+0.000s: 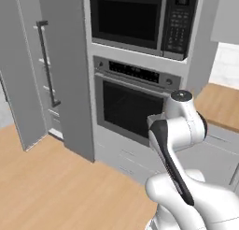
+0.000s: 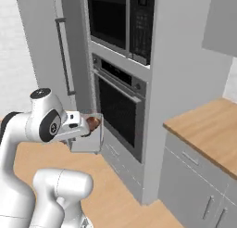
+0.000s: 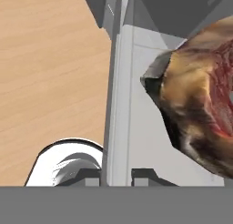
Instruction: Take the meat container that has the steak and place it on the second highest rack of the freezer. Then take the vegetable container that has the garlic and lemon wedge and place it on the highest rack of the freezer.
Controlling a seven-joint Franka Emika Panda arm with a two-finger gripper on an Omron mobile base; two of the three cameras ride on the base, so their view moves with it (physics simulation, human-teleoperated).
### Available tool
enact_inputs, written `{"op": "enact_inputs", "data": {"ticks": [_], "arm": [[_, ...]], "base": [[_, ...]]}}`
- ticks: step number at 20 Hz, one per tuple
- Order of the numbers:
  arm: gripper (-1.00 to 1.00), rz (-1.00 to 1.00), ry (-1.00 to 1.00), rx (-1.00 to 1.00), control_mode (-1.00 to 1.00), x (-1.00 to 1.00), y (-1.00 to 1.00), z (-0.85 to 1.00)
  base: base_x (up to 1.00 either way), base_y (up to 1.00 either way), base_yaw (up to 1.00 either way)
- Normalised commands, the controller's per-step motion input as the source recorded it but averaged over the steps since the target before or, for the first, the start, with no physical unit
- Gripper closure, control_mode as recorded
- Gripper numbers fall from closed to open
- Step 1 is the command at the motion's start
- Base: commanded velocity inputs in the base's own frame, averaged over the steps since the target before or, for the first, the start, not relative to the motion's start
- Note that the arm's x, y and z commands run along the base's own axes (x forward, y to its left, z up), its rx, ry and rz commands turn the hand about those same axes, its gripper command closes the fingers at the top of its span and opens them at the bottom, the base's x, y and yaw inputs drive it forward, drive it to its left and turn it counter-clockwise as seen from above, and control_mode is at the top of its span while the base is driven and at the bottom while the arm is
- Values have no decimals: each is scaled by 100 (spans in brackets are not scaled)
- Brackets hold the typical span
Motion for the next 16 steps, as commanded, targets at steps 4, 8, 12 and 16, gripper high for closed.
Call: {"op": "enact_inputs", "data": {"ticks": [4, 8, 12, 16], "arm": [[100, 0, 0, 0, 100, 0, 0, 0], [100, 0, 0, 0, 100, 0, 0, 0], [100, 0, 0, 0, 100, 0, 0, 0], [100, 0, 0, 0, 100, 0, 0, 0]], "base": [[36, 68, 65], [89, 65, 53], [100, 52, 38], [100, 35, 19]]}}
